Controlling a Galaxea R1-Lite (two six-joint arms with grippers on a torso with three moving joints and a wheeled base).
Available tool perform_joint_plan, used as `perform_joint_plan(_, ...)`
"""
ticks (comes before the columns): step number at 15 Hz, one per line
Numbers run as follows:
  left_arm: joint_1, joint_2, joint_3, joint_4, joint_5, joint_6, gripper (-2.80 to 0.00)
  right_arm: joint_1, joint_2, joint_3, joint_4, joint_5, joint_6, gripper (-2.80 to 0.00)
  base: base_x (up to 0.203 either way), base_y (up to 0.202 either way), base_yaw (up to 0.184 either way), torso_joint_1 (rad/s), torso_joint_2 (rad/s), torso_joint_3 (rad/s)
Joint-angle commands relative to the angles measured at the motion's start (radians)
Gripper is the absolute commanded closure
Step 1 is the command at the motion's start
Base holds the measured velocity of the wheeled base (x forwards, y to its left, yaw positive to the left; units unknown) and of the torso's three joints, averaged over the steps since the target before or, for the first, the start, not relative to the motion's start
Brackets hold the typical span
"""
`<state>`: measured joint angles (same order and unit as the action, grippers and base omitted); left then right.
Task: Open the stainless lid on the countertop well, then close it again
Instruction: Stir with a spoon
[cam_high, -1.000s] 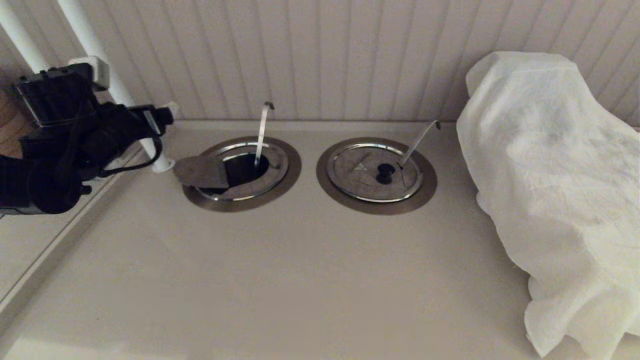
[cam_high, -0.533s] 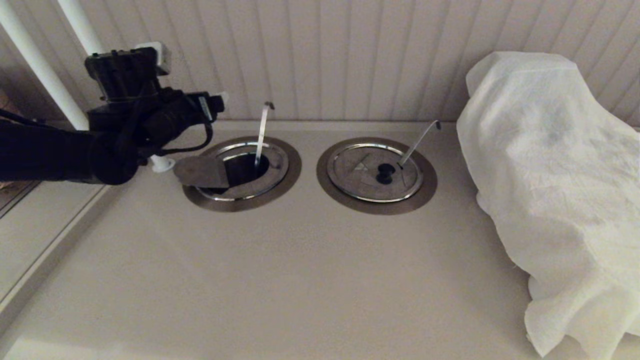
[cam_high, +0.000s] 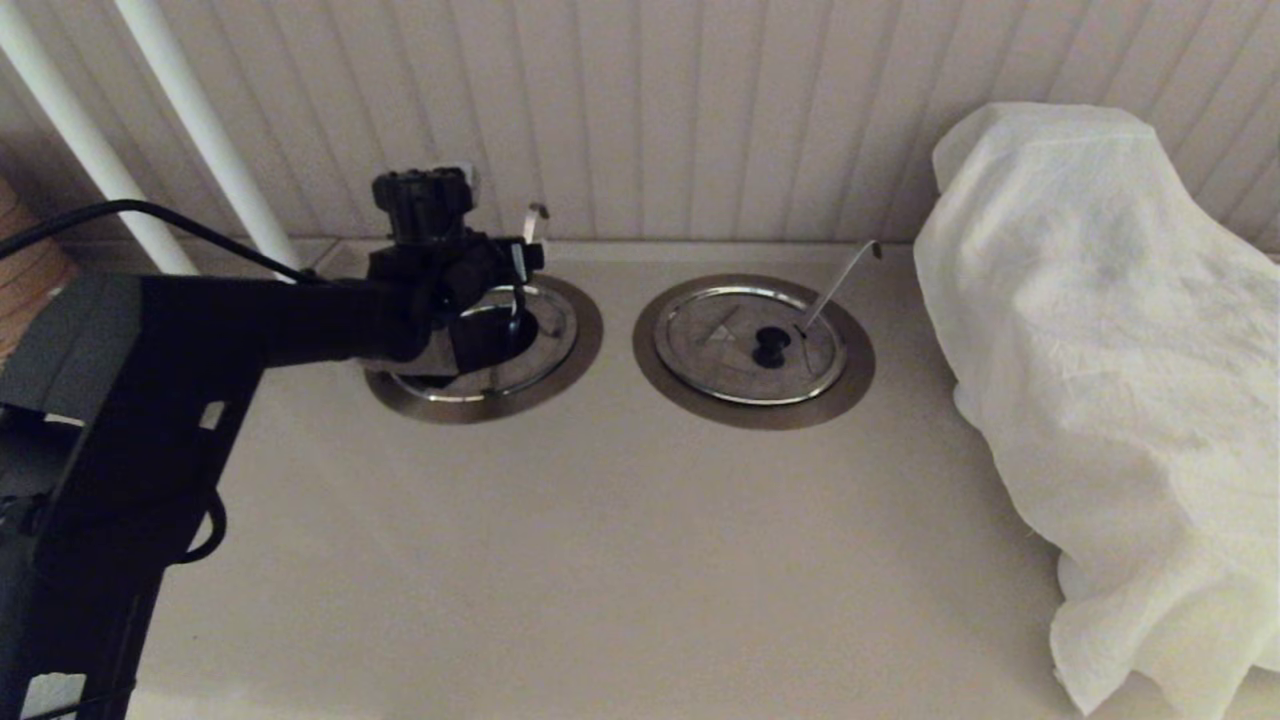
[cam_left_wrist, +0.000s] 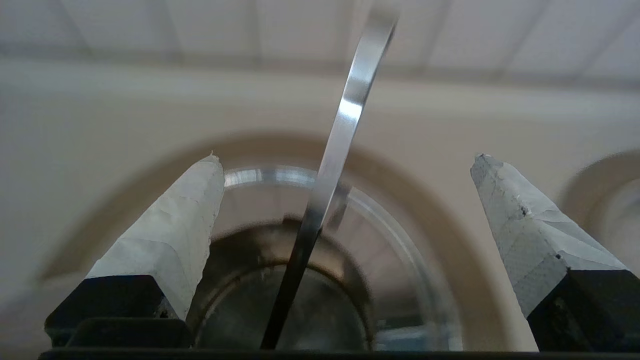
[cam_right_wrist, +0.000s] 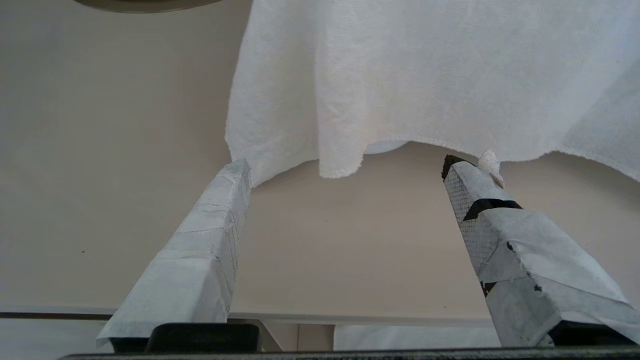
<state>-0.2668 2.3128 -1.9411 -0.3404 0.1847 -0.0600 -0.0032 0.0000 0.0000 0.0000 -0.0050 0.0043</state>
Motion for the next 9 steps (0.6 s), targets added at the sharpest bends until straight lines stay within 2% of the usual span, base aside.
perform_joint_plan(1,0.000,0.098,-0.024,-0.037,0.003,0.000,-2.80,0.000,-0.002,0.002,0.000,0.000,0.000,-2.80,0.000,0.000,0.000,0.000,0.00,0.000)
perform_joint_plan(4,0.006,0.158,-0.026,-0.142,0.002,0.000,-2.80,0.000,-0.002,0.002,0.000,0.000,0.000,-2.80,0.000,0.000,0.000,0.000,0.00,0.000)
perform_joint_plan(9,0.024,0.215,-0.029,-0.198,-0.002,0.001,-2.80,0.000,-0.002,0.002,0.000,0.000,0.000,-2.80,0.000,0.000,0.000,0.000,0.00,0.000)
